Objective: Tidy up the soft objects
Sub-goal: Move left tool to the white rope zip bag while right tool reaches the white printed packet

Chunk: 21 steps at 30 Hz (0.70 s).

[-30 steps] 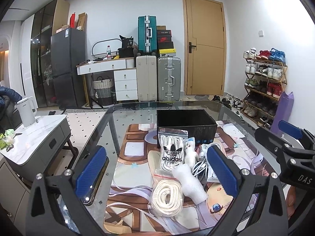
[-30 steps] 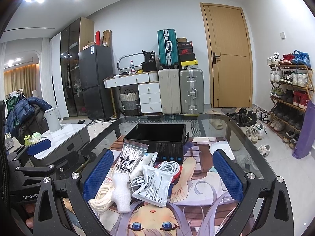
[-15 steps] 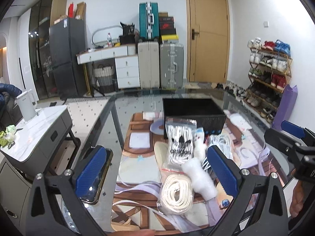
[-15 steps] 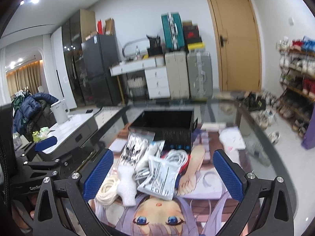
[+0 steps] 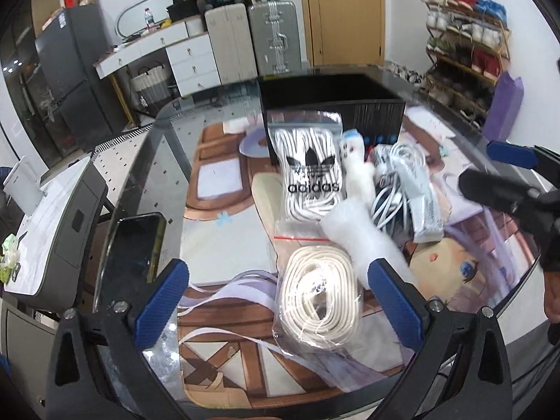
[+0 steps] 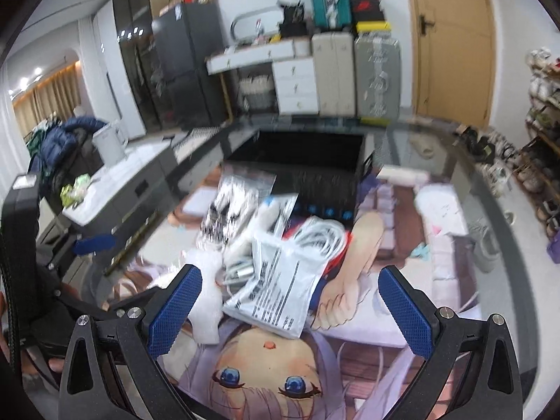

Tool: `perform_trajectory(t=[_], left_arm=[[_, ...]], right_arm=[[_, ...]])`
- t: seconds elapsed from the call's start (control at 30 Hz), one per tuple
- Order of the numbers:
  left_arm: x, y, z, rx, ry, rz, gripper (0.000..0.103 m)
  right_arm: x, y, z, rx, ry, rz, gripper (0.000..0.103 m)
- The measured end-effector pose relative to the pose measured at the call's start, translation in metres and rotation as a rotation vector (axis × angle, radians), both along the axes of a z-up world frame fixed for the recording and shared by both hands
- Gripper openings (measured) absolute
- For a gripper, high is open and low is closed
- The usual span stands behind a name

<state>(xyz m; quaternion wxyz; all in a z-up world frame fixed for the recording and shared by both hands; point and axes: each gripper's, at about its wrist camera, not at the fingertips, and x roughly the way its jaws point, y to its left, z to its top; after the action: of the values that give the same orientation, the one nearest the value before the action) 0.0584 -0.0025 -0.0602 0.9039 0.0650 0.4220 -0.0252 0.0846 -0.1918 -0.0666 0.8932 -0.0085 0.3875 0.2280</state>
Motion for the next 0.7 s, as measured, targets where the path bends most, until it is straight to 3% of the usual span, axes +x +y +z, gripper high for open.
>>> perform_trajectory(t=[0.2, 0.33, 0.5, 0.7], left_arm=[[0.009, -0.003, -0.015, 0.028, 0.058, -0.018, 0.103], [0.013, -0.003, -0.022, -0.019, 0.114, -0.032, 0.103], [0.015, -0.008, -0.034, 0.035, 0.135, -0.030, 0.103], [0.017, 0.000, -0.038, -0.046, 0.139, 0.012, 0.103]], right_arm=[[0.013, 0.008, -0.024, 0.032, 0.095, 0.011, 0.103], [0.024, 0.010, -0.034, 0.065, 0.161, -0.005, 0.103], [0.030, 0.011, -0.039, 0.088, 0.194, -0.014, 0.102], [0.035, 0.010, -0.045, 0.095, 0.233, -0.013, 0.094]])
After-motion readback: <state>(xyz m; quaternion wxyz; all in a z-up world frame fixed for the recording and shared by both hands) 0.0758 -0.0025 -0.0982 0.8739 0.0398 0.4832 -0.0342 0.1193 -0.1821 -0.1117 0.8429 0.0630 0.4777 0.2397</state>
